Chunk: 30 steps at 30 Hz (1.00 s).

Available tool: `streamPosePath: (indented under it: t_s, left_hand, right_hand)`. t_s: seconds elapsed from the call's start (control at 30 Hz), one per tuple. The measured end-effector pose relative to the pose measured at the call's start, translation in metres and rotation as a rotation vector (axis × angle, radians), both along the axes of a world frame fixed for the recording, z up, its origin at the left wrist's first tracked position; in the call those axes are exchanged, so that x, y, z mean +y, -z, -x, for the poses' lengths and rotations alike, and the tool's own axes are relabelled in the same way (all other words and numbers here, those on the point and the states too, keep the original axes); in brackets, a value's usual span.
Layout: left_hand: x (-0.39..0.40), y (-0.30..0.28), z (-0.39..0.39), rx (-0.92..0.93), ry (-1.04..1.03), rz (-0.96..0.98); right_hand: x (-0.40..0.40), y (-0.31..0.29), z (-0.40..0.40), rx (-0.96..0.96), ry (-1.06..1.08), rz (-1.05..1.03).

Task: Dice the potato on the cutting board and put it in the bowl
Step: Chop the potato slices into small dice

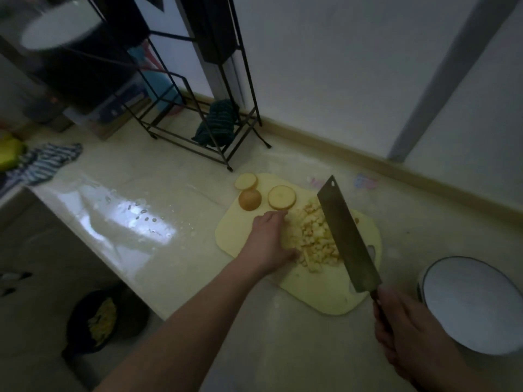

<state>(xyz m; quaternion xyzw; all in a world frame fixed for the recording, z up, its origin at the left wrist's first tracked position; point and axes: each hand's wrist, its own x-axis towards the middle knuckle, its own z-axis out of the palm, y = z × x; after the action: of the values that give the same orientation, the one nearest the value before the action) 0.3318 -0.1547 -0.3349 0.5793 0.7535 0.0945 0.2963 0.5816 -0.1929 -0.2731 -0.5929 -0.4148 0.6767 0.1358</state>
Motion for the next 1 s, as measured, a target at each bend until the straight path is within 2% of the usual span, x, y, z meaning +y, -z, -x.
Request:
streamPosePath:
  t_s: [0.2, 0.33, 0.47, 0.6, 0.73, 0.83, 1.0]
  left_hand:
    - [0.019, -0.010, -0.013, 0.085, -0.048, 0.216]
    - [0.018, -0.008, -0.028, 0.118, -0.081, 0.205]
    - [0.011, 0.005, -0.030, 0.125, -0.117, 0.145]
    - [0.001, 0.008, -0.016, 0.283, 0.123, 0.129]
    - [-0.012, 0.009, 0.001, 0.323, 0.196, 0.158]
    - [-0.011, 0.009, -0.002, 0.345, 0.251, 0.152]
    - [-0.006, 0.010, -0.006, 0.390, 0.199, 0.131]
  right_hand:
    - [-0.004, 0.002, 0.001, -0.047, -0.099, -0.177]
    - [-0.004, 0.006, 0.006, -0.224, -0.262, -0.436]
    - [-0.008, 0.007, 0.013, -0.458, -0.463, -0.595]
    - [-0.010, 0.012, 0.017, -0.647, -0.650, -0.776]
    - [-0.013, 0.022, 0.019, -0.725, -0.785, -0.803]
    - [-0.013, 0.023, 0.022, -0.697, -0.785, -0.777]
    - [-0.015, 0.030, 0.021, -0.625, -0.642, -0.818]
